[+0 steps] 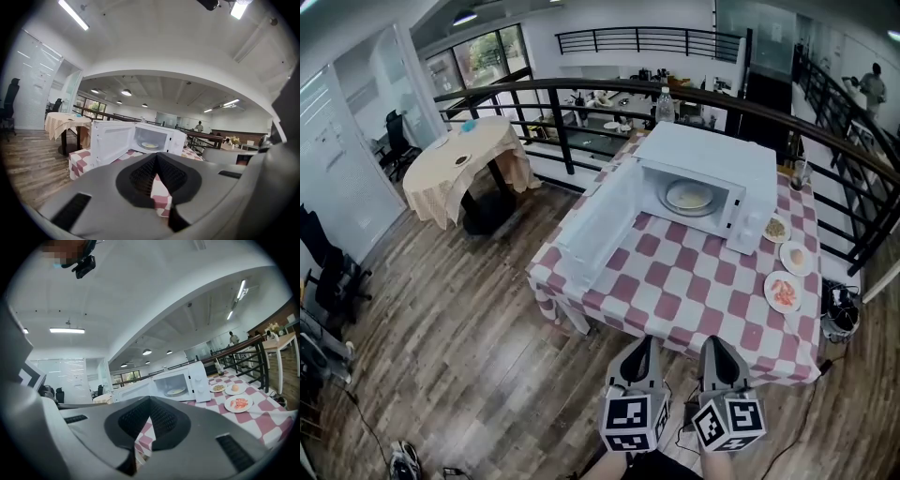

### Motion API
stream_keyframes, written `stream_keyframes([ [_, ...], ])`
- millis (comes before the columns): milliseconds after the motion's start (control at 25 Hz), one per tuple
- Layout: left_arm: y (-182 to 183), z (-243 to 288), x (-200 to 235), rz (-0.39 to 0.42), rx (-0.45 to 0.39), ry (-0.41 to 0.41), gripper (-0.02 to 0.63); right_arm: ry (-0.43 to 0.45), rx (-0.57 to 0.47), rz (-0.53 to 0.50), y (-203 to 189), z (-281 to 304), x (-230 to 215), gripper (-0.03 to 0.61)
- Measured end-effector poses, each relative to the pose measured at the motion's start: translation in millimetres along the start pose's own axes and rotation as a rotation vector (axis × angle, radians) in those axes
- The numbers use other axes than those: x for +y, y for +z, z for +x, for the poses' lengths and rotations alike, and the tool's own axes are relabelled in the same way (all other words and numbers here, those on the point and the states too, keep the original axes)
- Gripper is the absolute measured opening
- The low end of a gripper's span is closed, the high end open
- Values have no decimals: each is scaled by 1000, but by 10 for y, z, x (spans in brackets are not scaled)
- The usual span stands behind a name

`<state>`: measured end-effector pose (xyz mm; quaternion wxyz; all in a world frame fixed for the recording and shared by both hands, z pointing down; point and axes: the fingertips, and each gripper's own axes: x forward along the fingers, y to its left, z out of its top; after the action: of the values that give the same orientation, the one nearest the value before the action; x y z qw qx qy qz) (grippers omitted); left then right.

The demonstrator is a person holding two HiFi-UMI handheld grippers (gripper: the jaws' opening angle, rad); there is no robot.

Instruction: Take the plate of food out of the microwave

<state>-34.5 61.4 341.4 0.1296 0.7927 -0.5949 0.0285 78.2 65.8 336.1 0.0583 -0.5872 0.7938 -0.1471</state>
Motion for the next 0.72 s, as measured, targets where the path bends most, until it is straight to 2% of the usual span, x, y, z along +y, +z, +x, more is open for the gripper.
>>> stream_keyframes([
  [720,262,1250,446,-18,36,-57,12,-99,11,-1,161,1166,-382,-9],
])
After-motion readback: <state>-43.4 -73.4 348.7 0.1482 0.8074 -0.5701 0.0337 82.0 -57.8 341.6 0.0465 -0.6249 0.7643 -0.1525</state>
